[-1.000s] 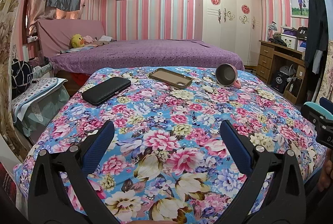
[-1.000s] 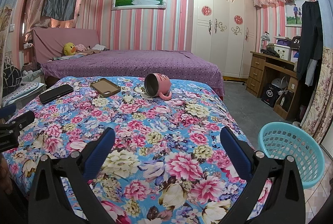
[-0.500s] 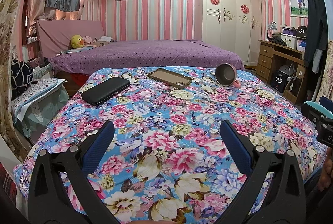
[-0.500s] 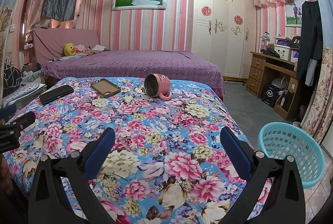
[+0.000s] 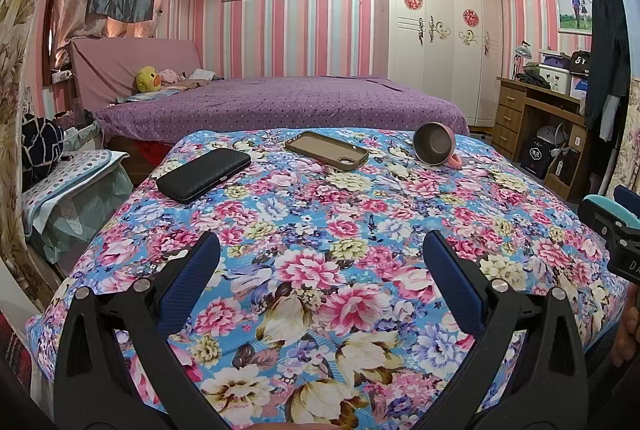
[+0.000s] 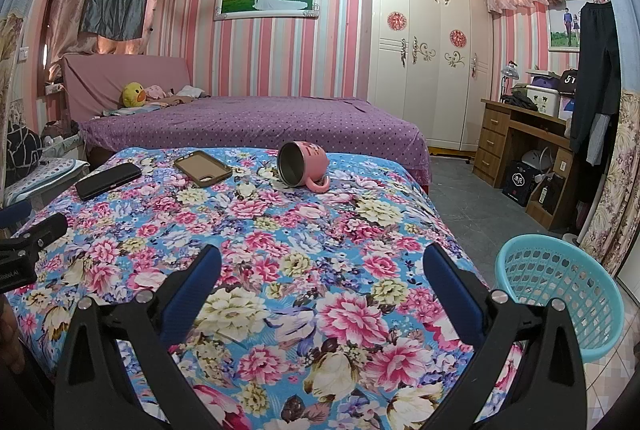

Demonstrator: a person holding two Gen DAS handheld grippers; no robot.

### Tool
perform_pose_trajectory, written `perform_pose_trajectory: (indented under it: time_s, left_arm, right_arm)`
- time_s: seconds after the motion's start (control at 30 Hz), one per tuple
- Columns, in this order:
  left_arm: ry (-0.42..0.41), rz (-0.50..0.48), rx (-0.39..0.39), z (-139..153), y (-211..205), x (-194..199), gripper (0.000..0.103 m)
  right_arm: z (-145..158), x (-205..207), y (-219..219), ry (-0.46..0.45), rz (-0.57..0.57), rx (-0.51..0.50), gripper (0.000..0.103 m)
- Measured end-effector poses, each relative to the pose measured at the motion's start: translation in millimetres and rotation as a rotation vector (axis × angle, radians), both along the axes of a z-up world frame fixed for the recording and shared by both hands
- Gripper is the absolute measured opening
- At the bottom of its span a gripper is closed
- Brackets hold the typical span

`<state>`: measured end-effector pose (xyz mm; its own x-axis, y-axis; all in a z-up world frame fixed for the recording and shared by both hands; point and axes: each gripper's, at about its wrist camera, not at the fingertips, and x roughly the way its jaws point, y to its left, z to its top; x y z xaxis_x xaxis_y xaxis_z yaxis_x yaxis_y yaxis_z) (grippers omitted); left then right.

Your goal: Collect trash

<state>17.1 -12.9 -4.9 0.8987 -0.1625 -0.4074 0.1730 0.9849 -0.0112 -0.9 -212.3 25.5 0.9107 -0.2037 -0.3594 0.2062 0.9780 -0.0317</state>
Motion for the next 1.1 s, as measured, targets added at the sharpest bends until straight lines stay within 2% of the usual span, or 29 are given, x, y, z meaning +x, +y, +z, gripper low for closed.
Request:
perform_pose_trajectory:
  time_s: [1.1]
  left_arm:
    - [0.005,-0.004,-0.009,-2.0,0.4,1.7,0.098]
  right_arm:
    - [0.2,0.0,0.0,0.000,0.000,-0.001,0.099]
